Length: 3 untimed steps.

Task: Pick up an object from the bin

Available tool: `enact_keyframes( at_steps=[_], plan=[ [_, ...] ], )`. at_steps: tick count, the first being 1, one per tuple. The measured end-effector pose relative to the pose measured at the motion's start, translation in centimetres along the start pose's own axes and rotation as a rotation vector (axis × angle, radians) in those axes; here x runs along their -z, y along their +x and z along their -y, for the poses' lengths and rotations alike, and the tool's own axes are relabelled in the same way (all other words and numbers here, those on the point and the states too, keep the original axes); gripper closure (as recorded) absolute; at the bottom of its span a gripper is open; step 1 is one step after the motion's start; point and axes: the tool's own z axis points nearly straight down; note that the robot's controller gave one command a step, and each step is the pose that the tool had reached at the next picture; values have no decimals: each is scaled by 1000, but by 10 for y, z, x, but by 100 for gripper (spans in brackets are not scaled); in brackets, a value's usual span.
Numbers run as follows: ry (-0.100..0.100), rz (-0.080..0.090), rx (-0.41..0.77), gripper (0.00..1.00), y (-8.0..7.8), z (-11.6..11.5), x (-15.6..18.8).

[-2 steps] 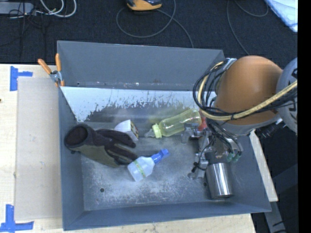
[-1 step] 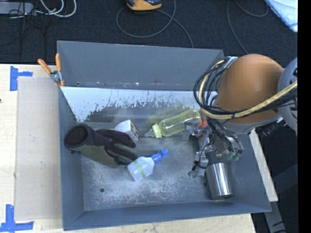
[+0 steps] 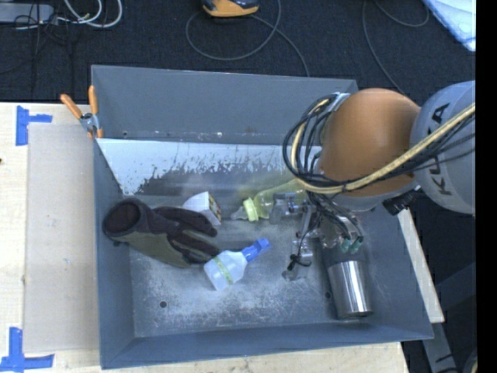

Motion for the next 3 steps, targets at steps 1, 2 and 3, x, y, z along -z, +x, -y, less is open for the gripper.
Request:
enact_keyframes(
  at_steps=[1, 2, 3],
  plan=[
    [-3, -2, 178, 0, -32, -13, -39],
    [-2, 2, 147, 0, -74, -10, -70],
    [-2, -1, 239, 0, -80, -7, -100]
  ],
)
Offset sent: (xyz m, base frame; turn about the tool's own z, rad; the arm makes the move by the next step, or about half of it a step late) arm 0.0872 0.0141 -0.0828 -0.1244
